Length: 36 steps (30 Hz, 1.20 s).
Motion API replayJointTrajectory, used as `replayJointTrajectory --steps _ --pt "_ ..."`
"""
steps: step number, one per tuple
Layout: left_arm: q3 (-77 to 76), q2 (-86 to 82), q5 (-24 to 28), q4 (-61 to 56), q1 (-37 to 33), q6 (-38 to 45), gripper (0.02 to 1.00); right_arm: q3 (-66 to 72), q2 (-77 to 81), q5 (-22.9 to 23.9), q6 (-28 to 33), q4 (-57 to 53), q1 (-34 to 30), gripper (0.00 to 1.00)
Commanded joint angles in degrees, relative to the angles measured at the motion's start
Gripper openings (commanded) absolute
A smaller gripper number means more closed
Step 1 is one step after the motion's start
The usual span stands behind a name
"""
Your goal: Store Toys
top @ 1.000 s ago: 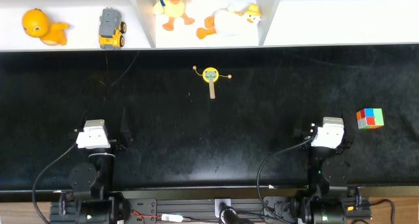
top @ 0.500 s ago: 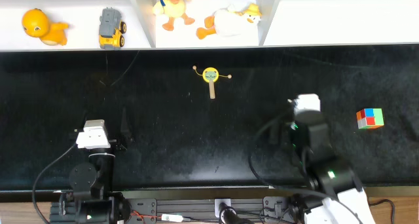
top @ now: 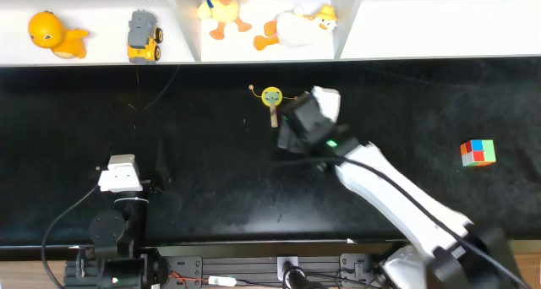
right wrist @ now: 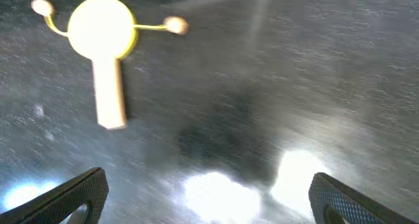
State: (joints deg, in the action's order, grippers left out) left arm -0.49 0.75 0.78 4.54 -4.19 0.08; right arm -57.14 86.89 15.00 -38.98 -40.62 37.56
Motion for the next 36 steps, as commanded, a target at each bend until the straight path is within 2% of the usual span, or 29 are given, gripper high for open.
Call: replayJointTrajectory --steps 1,9,20,21,23,27,32,36 --pt "0.02 -0.59 -0.46 0.28 0.20 -0.79 0.998 -9.31 9.29 1.79 -2.99 0.31 2.75 0.996" --pt "0.02 -0.59 -0.46 0.28 0.20 -0.79 0.998 -19.93 22.16 0.46 -3.04 -2.51 3.82 0.996" --pt "0.02 -0.59 -0.46 0.28 0.20 -0.79 0.996 -22.86 27.85 -0.17 -1.73 -7.04 3.78 0.996" --pt "0.02 -0.59 -0.46 0.28 0.20 -0.79 0.998 -22.86 28.13 -0.17 -1.75 -7.45 3.78 0.941" --pt "0.02 -0.59 -0.46 0.28 0.20 -0.79 0.998 -22.84 28.41 -0.15 -1.73 -7.63 3.78 0.713" --pt "0.02 -0.59 -0.46 0.28 0.20 -0.79 0.998 -22.84 28.61 0.13 -1.70 -7.10 3.76 0.443" --pt "0.02 -0.59 -0.46 0.28 0.20 -0.79 0.998 -22.84 28.61 1.01 -1.70 -6.05 3.67 0.358" --pt "0.02 -0.59 -0.46 0.28 0.20 -0.79 0.998 -22.84 28.61 1.18 -1.70 -5.79 3.69 0.161"
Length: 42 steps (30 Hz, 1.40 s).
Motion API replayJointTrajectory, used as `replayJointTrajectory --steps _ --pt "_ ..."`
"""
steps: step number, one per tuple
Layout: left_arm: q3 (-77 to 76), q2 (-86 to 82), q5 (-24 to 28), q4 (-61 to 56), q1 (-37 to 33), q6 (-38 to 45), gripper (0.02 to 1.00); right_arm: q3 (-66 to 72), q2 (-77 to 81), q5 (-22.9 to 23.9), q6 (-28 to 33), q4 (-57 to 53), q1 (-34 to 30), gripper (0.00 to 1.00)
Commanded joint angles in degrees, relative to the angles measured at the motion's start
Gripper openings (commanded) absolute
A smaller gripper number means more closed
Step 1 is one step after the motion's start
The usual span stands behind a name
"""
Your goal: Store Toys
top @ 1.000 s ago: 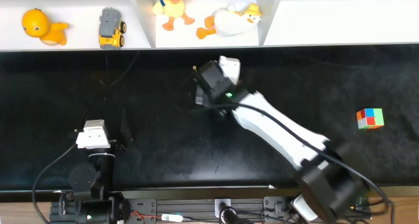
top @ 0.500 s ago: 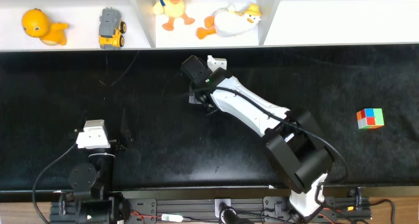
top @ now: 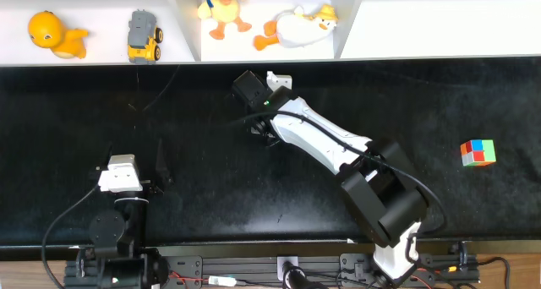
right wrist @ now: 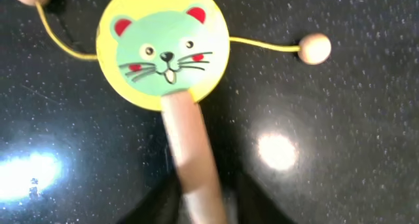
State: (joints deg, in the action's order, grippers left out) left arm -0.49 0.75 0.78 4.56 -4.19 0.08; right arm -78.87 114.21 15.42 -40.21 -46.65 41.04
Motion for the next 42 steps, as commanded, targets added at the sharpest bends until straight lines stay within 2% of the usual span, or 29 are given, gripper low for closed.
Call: replayJointTrajectory --steps 1,4,9,15,18,22,25,27,31,34,37,42 --pt "0.02 -0.59 -0.46 0.26 0.20 -0.79 0.998 -1.09 1.27 0.72 -0.48 0.17 0.20 0.123" --pt "0.02 -0.59 -0.46 0.26 0.20 -0.79 0.998 -0.50 0.42 0.76 -0.50 0.24 0.20 0.049" --pt "0.02 -0.59 -0.46 0.26 0.20 -0.79 0.998 5.05 -7.30 1.95 -0.70 0.68 -0.24 0.042" --pt "0.02 -0.59 -0.46 0.26 0.20 -0.79 0.998 22.40 -29.70 6.78 -8.15 2.12 -3.08 0.045" --pt "0.02 -0.59 -0.46 0.26 0.20 -0.79 0.998 30.99 -42.66 7.32 -10.01 1.68 -7.80 0.042" --pt "0.02 -0.59 -0.46 0.26 0.20 -0.79 0.998 35.04 -53.75 7.30 -9.75 -3.61 -19.02 0.045" --pt "0.02 -0.59 -0.46 0.26 0.20 -0.79 0.998 33.16 -54.95 6.25 -1.81 -3.13 -28.87 0.042" --pt "0.02 -0.59 -0.46 0.28 0.20 -0.79 0.998 30.45 -53.09 4.35 7.39 0.17 -32.89 0.042" --pt "0.02 -0.59 -0.46 0.26 0.20 -0.79 0.998 20.85 -45.42 3.28 25.20 3.63 -35.21 0.045" --pt "0.02 -0.59 -0.46 0.26 0.20 -0.79 0.998 12.44 -37.29 3.23 35.19 3.39 -35.34 0.042" --pt "0.02 -0.59 -0.46 0.28 0.20 -0.79 0.998 5.11 -29.51 3.21 38.99 2.47 -35.41 0.042" --pt "0.02 -0.59 -0.46 0.26 0.20 -0.79 0.998 -4.92 -18.16 1.51 39.85 1.16 -35.36 0.042"
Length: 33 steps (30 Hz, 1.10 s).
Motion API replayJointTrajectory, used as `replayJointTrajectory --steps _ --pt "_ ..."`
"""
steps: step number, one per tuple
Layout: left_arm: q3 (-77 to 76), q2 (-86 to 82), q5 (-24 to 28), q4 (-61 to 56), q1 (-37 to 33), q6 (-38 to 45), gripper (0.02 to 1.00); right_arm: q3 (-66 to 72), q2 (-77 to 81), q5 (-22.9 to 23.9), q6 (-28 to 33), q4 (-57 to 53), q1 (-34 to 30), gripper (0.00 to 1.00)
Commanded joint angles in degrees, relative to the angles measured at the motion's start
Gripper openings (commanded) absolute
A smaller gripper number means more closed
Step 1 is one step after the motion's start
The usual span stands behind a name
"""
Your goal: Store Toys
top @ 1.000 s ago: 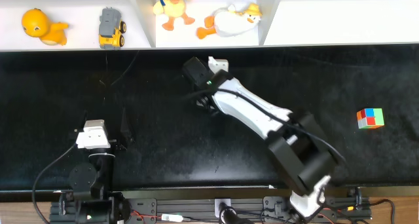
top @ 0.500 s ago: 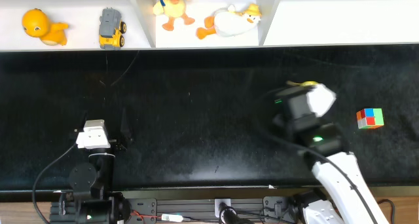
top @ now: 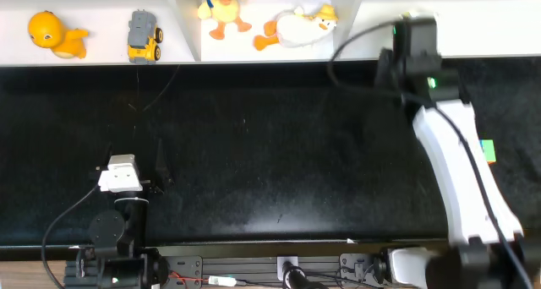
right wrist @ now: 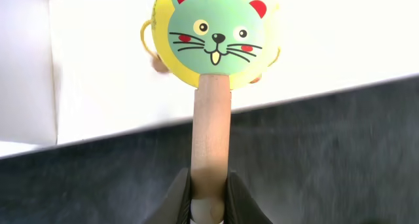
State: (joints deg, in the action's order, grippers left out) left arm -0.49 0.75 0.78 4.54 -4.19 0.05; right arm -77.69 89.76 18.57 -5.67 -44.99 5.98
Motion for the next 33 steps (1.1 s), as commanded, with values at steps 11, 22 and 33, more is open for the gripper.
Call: replayJointTrajectory --steps 11,22,33 --pt "0.02 -0.59 -0.46 0.28 0.20 -0.76 0.998 -9.49 17.14 -4.59 6.56 2.38 0.00 0.042" --pt "0.02 -0.59 -0.46 0.31 0.20 -0.76 0.998 -9.49 22.25 -8.70 6.29 9.18 1.53 0.056" --pt "0.02 -0.59 -0.46 0.28 0.20 -0.76 0.998 -9.46 19.76 -8.90 6.32 6.51 2.89 0.627"
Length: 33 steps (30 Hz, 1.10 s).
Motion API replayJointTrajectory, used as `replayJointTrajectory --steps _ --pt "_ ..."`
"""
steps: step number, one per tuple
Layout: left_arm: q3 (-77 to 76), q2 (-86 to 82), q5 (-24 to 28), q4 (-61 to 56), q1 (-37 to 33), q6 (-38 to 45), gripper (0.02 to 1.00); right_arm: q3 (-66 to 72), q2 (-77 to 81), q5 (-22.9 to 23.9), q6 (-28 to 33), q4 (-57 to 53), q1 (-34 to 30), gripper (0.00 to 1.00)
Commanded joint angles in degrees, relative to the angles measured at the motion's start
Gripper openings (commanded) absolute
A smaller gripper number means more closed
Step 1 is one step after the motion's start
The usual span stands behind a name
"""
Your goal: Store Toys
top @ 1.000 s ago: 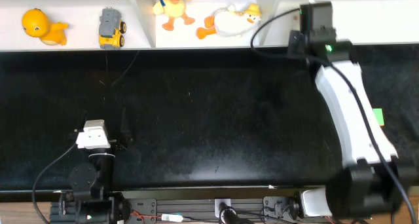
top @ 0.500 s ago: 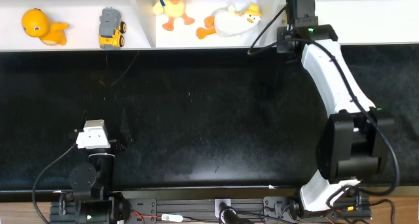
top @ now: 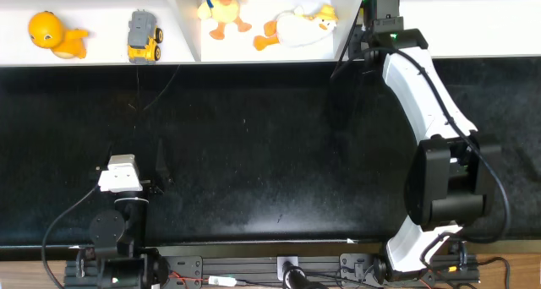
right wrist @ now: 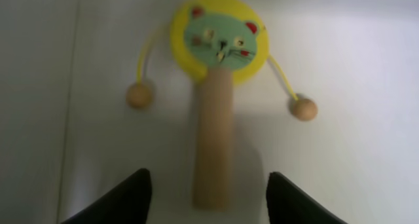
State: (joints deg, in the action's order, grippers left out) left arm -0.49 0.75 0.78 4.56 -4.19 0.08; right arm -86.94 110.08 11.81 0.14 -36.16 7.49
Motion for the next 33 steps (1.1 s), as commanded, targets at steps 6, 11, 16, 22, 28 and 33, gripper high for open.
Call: replayJointTrajectory --steps 6,11,16,22,28,33 --pt "0.02 -0.59 -0.46 0.26 0.20 -0.79 0.998 2.78 -9.57 -1.25 0.74 -10.05 0.74 0.915" --pt "0.02 -0.59 -0.46 0.26 0.20 -0.79 0.998 16.02 -23.32 1.36 0.70 -8.79 -1.29 0.998" --pt "0.02 -0.59 -0.46 0.26 0.20 -0.79 0.998 30.21 -39.34 1.29 0.70 -9.18 -4.22 0.996" --pt "0.02 -0.59 -0.46 0.26 0.20 -0.79 0.998 37.48 -54.58 1.29 0.70 -13.88 -4.31 0.996" --pt "0.02 -0.59 -0.46 0.26 0.20 -0.79 0.998 38.51 -62.10 1.31 0.70 -15.47 -4.31 0.998" --pt "0.02 -0.59 -0.46 0.26 0.20 -0.79 0.998 38.93 -63.47 1.29 0.70 -15.96 -4.37 0.998"
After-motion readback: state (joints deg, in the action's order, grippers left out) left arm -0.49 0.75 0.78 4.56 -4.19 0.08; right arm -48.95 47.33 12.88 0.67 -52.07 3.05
